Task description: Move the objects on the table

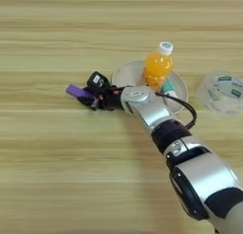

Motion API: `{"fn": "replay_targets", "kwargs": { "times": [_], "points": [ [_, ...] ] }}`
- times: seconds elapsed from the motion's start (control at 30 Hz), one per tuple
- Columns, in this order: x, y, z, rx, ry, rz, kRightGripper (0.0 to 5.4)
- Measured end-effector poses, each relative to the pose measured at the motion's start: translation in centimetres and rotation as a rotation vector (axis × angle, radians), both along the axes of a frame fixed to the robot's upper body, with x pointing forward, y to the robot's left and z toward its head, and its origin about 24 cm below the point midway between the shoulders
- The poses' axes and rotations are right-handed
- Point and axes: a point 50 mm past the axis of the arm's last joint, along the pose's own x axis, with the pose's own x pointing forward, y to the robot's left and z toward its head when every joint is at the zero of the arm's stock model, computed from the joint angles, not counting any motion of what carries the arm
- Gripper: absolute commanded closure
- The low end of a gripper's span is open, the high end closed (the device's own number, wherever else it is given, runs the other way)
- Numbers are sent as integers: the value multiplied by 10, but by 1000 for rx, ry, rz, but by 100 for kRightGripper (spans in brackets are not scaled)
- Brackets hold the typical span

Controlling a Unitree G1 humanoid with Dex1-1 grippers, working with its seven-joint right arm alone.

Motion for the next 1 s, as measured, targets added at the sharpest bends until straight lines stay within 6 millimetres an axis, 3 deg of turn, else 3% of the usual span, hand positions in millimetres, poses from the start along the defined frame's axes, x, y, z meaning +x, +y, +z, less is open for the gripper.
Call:
{"fn": "replay_targets", "kwargs": {
  "times": [0.7, 1.0],
  "points": [
    [-12, 4, 26, 55, -117, 41, 398],
    [-37, -31, 46, 51, -205, 0, 398]
  ]
}}
